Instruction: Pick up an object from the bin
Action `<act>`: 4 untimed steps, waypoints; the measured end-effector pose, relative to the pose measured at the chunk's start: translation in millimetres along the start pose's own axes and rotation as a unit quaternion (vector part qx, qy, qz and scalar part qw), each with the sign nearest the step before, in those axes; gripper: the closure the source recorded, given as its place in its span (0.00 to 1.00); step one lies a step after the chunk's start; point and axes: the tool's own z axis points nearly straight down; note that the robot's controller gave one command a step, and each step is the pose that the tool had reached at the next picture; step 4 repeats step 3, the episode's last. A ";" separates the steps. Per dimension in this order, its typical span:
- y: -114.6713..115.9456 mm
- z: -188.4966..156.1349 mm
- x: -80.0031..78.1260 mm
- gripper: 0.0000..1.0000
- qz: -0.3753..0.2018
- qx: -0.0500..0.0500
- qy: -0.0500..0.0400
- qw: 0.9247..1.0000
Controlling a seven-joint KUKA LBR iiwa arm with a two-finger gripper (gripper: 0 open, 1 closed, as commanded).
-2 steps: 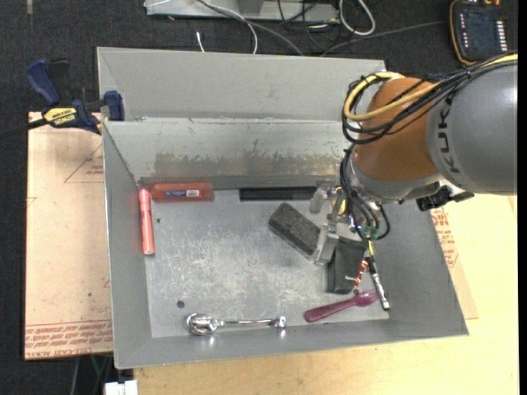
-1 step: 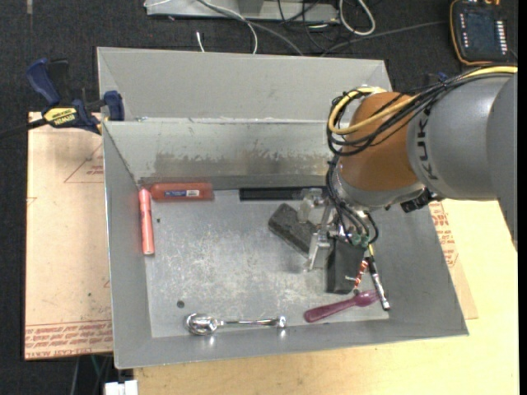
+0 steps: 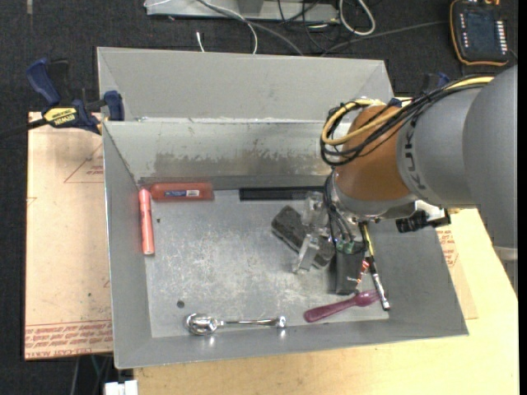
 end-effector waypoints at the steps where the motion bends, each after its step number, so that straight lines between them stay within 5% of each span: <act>1: -9.9 -2.0 -1.2 1.00 0.011 0.001 0.004 1.000; 4: -10.6 -20.1 0.6 1.00 0.011 0.002 0.008 1.000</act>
Offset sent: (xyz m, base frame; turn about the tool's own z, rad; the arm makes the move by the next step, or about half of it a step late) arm 0.0000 0.0000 0.0000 0.0000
